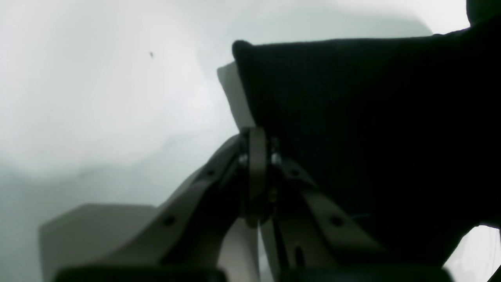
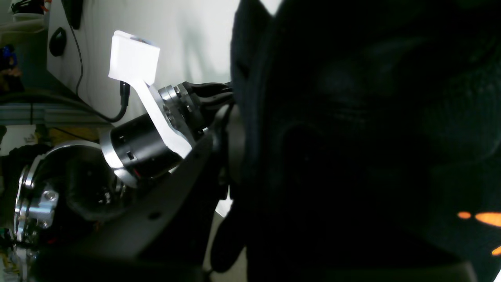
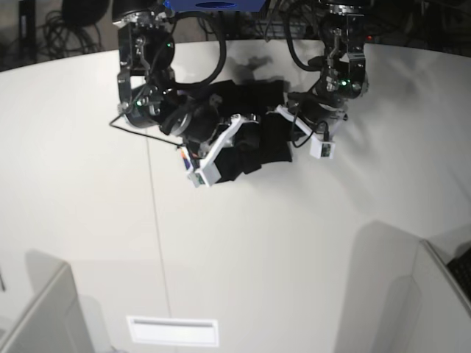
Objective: Fold the T-shirt properly
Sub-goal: 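Grasp the strip's other end with the right gripper and fold it over, then release the left gripper and press the folded bundle with the right gripper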
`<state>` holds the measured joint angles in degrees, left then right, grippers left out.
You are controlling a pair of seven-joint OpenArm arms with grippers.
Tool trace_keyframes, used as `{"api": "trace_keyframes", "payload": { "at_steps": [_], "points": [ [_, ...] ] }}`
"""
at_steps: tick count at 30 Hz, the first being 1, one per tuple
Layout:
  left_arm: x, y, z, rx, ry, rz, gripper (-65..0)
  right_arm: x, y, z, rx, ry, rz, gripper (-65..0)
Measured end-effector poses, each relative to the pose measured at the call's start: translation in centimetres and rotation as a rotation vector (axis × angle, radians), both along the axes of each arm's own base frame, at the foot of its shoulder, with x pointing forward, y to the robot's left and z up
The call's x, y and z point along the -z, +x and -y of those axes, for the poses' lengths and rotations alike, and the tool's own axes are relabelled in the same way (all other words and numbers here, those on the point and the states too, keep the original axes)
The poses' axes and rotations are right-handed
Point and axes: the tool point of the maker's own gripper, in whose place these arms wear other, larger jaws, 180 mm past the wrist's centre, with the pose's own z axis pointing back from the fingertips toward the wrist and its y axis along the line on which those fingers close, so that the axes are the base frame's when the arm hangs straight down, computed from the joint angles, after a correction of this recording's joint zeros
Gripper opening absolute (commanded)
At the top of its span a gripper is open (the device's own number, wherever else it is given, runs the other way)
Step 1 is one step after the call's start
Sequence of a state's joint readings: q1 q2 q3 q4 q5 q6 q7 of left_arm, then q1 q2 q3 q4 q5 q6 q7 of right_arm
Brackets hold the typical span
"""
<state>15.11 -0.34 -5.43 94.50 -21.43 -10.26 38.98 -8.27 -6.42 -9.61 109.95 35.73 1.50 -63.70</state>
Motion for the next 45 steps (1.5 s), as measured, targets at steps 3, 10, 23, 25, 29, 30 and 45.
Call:
{"api": "trace_keyframes", "payload": {
  "at_steps": [3,10,23,25,29,30,45],
  "points": [
    [0.0,0.0,0.0,0.0,0.0,0.001,-65.0,0.8,0.2,-0.2,-0.007,-0.005,-0.025,-65.0],
    [-0.1,0.0,0.0,-0.001,0.0,0.002,-65.0,0.0,-0.3,-1.1,-0.024,0.075,-0.043,-65.0],
    [-0.8,-1.1,-0.6,-0.01,0.023,-0.005,-65.0,2.0,-0.1,-1.2,0.009,0.076,-0.084,-65.0],
    [-1.5,-1.5,-1.2,-0.006,0.044,0.004,-65.0,1.9,0.0,-1.2,0.015,0.079,-0.079,-65.0],
    [-2.2,-2.8,-4.9,-0.055,0.107,0.013,-65.0,2.0,0.1,-1.1,0.016,0.077,-0.079,-65.0],
    [-2.0,-3.6,-6.3,-0.079,0.128,-0.005,-65.0,1.9,0.0,-1.2,0.015,0.078,-0.079,-65.0],
    [-5.1,-11.9,-20.1,-0.243,0.265,-0.035,-65.0,1.7,0.9,-0.9,0.072,0.094,-0.074,-29.7]
  ]
}}
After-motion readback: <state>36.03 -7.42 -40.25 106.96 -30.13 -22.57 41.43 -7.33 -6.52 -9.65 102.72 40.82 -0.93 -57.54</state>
